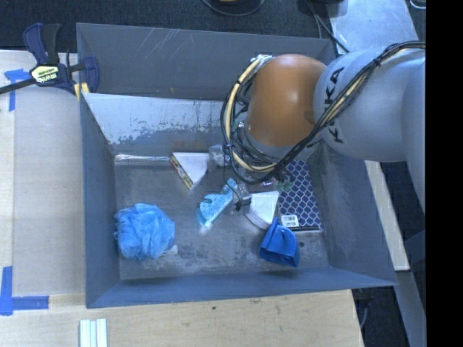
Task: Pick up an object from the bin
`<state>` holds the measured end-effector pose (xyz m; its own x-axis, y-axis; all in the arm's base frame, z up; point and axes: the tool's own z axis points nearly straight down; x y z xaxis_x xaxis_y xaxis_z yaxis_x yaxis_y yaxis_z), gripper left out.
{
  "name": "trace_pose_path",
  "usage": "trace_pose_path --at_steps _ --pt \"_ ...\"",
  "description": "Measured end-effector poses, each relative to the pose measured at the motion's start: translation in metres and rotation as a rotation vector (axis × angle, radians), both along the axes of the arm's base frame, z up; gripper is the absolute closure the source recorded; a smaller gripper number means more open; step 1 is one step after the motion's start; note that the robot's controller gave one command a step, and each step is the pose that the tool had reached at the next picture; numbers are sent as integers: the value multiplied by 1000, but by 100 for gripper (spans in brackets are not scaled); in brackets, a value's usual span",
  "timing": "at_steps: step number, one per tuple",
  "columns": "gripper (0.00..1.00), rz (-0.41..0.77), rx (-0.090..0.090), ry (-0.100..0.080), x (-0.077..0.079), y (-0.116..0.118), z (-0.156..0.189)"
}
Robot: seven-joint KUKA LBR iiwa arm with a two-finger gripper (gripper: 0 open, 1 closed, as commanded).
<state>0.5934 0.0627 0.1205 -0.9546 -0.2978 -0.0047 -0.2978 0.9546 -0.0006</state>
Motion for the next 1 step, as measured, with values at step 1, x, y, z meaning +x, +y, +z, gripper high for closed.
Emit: trace_pose_path --at_steps 1 --pt "0 0 0 -1 1 1 -1"
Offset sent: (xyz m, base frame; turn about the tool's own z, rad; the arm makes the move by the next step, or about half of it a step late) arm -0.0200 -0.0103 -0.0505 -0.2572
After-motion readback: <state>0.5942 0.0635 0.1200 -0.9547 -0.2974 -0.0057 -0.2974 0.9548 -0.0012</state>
